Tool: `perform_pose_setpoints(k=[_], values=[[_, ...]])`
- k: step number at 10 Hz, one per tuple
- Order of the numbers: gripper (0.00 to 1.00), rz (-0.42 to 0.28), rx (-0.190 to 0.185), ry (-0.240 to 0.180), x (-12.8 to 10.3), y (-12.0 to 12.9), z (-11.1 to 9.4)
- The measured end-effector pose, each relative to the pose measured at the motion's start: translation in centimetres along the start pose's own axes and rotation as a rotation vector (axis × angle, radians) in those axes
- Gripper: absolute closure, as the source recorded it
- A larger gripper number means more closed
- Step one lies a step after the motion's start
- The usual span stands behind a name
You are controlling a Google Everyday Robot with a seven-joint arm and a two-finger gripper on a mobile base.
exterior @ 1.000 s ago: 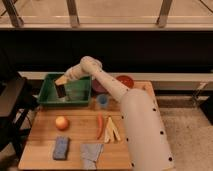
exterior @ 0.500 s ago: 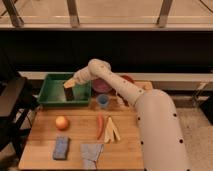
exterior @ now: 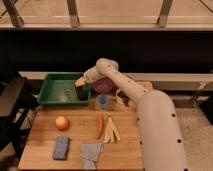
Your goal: Wipe tray with eraser
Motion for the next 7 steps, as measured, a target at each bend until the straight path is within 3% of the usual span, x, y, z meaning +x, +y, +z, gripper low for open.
perform_pose_setpoints(k=[3,5,7], values=[[1.0,-0.007,-0.017,-0.066,-2.9,-2.2,2.5],[1.0,-0.038,-0.083,-0.117,-5.3,-0.2,4.4],[1.0,-0.059,-0.153,-0.133,-6.2,2.5,5.0]])
